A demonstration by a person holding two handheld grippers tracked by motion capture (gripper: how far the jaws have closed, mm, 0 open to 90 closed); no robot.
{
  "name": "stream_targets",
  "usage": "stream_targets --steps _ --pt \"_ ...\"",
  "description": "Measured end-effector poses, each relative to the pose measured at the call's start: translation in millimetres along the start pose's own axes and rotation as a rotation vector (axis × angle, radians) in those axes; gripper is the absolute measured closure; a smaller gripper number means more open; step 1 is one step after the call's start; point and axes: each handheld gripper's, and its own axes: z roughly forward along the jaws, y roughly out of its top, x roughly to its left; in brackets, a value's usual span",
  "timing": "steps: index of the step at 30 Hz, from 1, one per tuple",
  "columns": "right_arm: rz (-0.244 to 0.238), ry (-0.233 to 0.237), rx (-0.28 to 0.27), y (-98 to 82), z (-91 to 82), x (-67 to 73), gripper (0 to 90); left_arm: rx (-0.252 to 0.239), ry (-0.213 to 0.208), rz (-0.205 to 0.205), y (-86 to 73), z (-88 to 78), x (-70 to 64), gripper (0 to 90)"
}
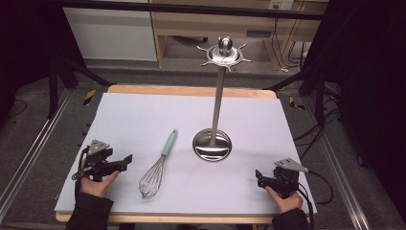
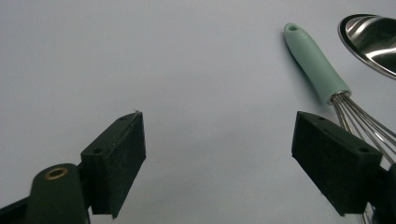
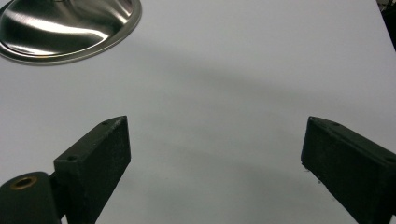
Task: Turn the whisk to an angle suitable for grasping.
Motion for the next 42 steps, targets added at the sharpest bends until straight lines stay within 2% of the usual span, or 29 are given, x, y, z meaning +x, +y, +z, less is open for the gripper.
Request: stream_targets --steps 4,12,16,21,24,32,42 --pt "0.014 -0.007 -0.01 -0.2 -1.9 -1.6 9.1 -0.008 -0.019 -0.015 1.8 -2.7 -2.3 17.9" --pt "0.021 -0.011 0.002 -0.6 -2.2 -2.9 9.2 0.005 -0.039 -0.007 5.7 -4.3 -8.1 20.1" --pt "0.013 -0.015 0.009 -0.8 -1.4 -1.5 9.2 0.008 -0.054 0.011 9.9 -5.5 -13.7 21.5" --pt "0.016 -0.008 0.012 -1.3 -1.8 -0.1 9.2 0.021 -0.039 0.044 14.3 -5.4 -20.1 22.8" --pt "0.005 -0.009 0.013 -1.5 -2.1 2.0 9.2 0.03 -0.046 0.063 18.9 -4.7 -23.8 22.8" --pt "0.007 -0.004 0.011 -1.8 -4.2 3.5 9.2 0.019 -0.063 0.085 32.5 -5.7 -33.8 21.0" --pt "0.007 0.0 0.021 -2.1 -3.3 3.3 9.2 0.027 -0.073 0.112 47.5 -0.6 -46.8 21.0"
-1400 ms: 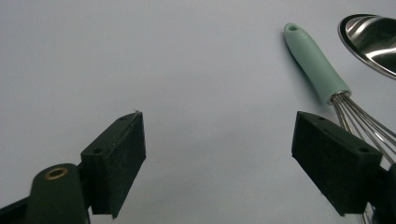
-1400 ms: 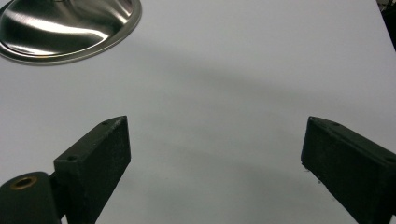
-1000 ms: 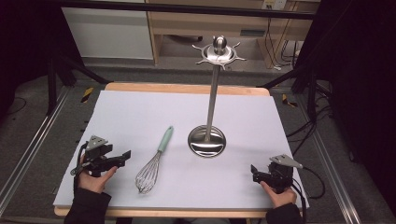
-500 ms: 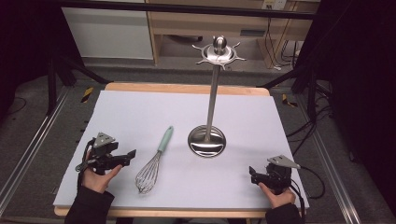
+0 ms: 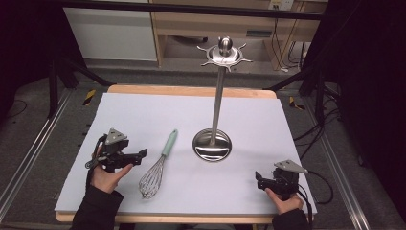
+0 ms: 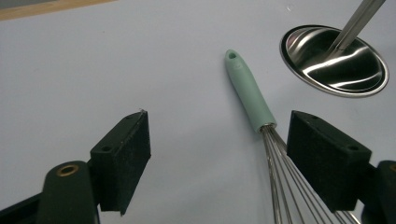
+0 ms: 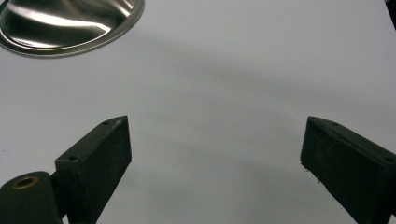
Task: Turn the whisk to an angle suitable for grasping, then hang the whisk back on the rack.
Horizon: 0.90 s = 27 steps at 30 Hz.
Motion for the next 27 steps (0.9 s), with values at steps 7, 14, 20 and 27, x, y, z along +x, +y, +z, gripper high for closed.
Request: stream_targets --steps 7,14,20,27 --pt "0.002 0.008 -0.003 0.1 -0.2 0.0 9.2 0.017 -0.002 0.022 12.5 4.4 -8.0 21.0" --pt "0.002 0.01 -0.001 -0.3 -0.8 0.4 9.2 0.052 -0.002 0.026 21.9 13.1 -13.8 21.1" --pt "-0.003 0.014 0.007 -0.5 0.2 0.6 9.2 0.089 -0.006 0.036 28.2 22.2 -20.4 22.7" --pt "-0.008 0.027 0.012 -0.7 1.9 0.1 9.2 0.118 -0.016 0.047 35.0 30.8 -27.2 25.7"
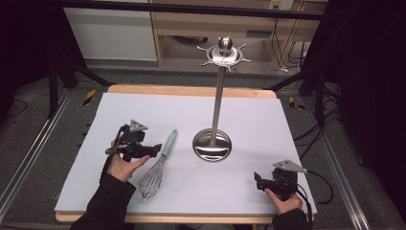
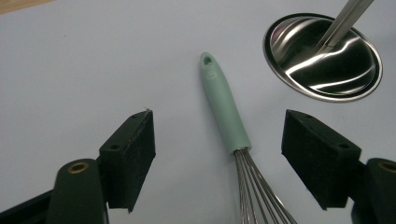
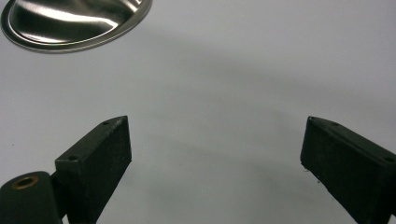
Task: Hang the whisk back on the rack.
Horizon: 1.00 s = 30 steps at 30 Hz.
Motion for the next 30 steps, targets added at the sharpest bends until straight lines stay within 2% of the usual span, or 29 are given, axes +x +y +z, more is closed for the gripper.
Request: stream_targets --steps 13,18,22,30 --pt "0.0 0.005 0.004 0.4 0.9 0.5 9.2 0.066 -0.023 0.029 3.2 18.4 -10.9 32.6" --pt "-0.003 0.004 0.011 0.7 1.6 1.4 9.2 0.08 -0.031 0.019 3.3 24.7 -12.9 36.3" --pt "-0.003 0.004 0.01 0.6 1.4 1.5 9.1 0.111 -0.044 0.014 3.6 29.3 -14.4 39.6" --pt "-0.003 0.008 0.016 0.7 2.3 1.7 9.1 0.157 -0.04 0.017 2.2 37.4 -16.0 44.5"
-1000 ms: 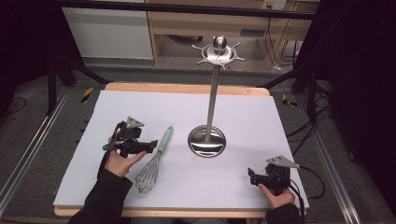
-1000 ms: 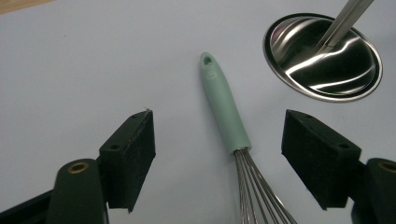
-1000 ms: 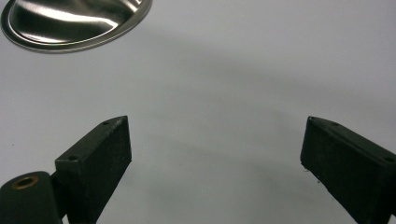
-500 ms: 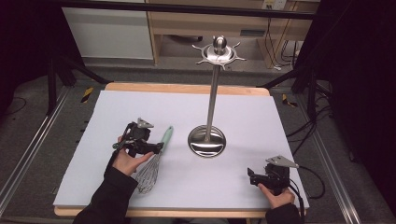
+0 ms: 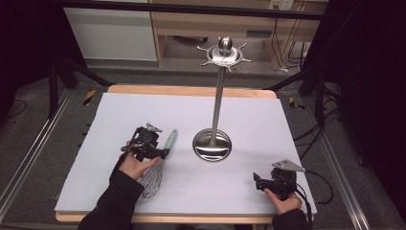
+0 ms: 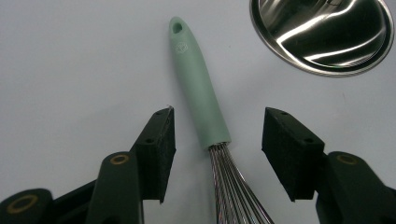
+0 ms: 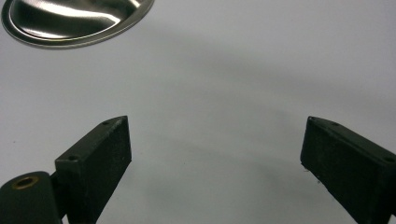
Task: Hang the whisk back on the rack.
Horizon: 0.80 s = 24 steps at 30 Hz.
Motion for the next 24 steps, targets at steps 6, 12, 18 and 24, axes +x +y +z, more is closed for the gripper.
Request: stream_targets --steps 6,12,18,24 --pt "0.001 0.001 0.004 0.0 0.2 0.3 9.2 0.028 0.002 -0.013 0.8 9.2 1.4 48.2" --pt "0.0 -0.001 0.007 -0.1 0.9 0.5 9.2 0.059 -0.01 -0.017 2.8 18.2 2.0 51.0" --pt "-0.003 -0.001 0.007 -0.1 1.0 0.3 9.2 0.097 -0.007 -0.011 3.7 27.2 0.9 55.2" --pt "0.0 0.004 0.012 0.0 0.9 0.5 9.2 0.133 -0.011 -0.02 4.0 35.7 1.8 59.7"
